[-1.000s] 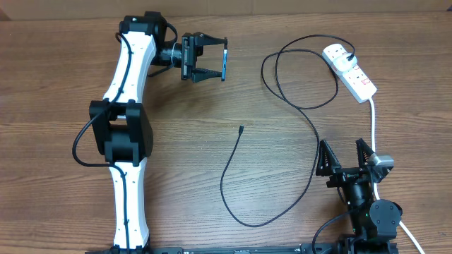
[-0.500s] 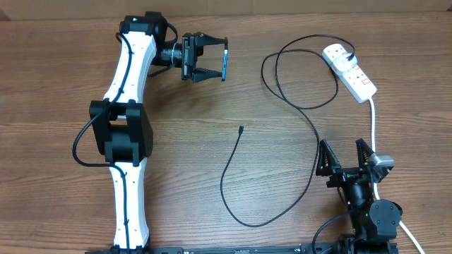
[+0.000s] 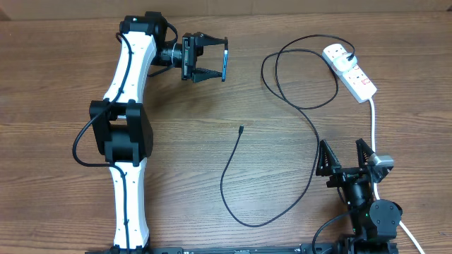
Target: Plug charger to phone and switch on socket
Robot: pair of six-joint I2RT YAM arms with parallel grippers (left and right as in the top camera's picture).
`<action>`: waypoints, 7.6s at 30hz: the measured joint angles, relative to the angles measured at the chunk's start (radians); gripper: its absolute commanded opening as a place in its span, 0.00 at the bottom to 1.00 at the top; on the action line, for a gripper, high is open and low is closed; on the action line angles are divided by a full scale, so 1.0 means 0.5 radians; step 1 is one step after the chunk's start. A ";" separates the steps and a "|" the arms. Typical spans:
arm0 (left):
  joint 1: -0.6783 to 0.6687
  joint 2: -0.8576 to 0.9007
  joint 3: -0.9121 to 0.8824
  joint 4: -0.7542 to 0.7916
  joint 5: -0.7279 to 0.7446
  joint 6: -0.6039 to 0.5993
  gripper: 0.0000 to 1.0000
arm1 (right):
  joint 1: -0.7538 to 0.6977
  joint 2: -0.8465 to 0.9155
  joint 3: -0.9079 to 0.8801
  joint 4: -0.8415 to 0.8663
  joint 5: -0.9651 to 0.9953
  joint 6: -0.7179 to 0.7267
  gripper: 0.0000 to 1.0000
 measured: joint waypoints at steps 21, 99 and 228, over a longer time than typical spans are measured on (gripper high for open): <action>0.000 0.000 0.000 -0.006 0.002 0.001 0.54 | 0.011 0.079 0.391 0.678 -0.661 1.009 1.00; -0.237 0.000 0.003 0.048 -0.445 -0.175 0.54 | 1.360 3.577 3.436 -1.852 0.865 0.938 0.59; -0.109 -0.435 0.044 0.320 -0.990 -1.109 0.53 | 0.905 3.590 3.438 -1.367 -0.452 3.483 0.04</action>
